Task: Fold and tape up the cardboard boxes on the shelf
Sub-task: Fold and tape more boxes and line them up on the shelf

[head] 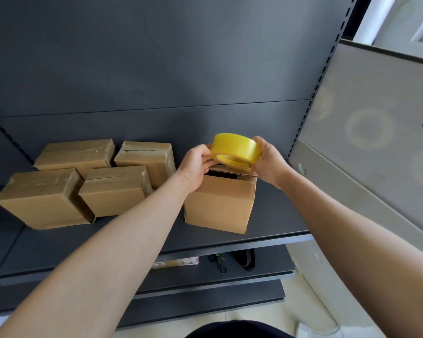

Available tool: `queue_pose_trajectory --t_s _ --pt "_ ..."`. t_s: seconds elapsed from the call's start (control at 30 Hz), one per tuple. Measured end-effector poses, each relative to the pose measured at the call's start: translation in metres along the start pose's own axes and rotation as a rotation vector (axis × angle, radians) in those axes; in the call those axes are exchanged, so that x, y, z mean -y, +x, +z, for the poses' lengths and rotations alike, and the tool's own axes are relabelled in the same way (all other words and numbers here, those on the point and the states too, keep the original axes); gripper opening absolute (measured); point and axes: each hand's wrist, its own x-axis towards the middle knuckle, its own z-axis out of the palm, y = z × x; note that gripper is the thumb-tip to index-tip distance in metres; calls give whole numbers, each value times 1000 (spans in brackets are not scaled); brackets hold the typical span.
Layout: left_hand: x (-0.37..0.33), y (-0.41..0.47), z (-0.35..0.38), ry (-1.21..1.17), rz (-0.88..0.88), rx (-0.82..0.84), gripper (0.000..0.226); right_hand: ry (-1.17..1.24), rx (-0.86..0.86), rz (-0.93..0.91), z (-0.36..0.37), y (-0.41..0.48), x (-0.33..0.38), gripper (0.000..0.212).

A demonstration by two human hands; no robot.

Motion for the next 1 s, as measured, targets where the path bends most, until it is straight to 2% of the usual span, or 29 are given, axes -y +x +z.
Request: queue_pose_trajectory --t_s 0.1,0.2,0.23,0.4,0.47,0.6,0.73,0.9,1.0 --pt "1 1 -2 18 7 53 16 -117 -22 -69 8 -1 -2 41" --pt "0 1 -2 120 2 104 46 -145 -20 -86 10 -1 -2 43" --pt "0 2 -3 130 4 108 50 -150 -11 -89 10 -1 -2 43" --pt "3 4 -3 166 47 42 56 -139 -55 -131 8 -5 2 50" --pt "6 5 -2 181 64 -19 48 -142 -75 -160 6 -5 4 50" --pt "2 0 4 219 75 60 46 -202 -77 -206 4 -2 12 57" --pt "1 1 6 239 96 71 80 -300 -70 -265 12 1 25 61" --pt "1 3 1 151 94 25 77 -264 2 -145 5 0 13 72" --pt "4 5 0 119 87 19 77 -286 7 -98 0 -2 3 65"
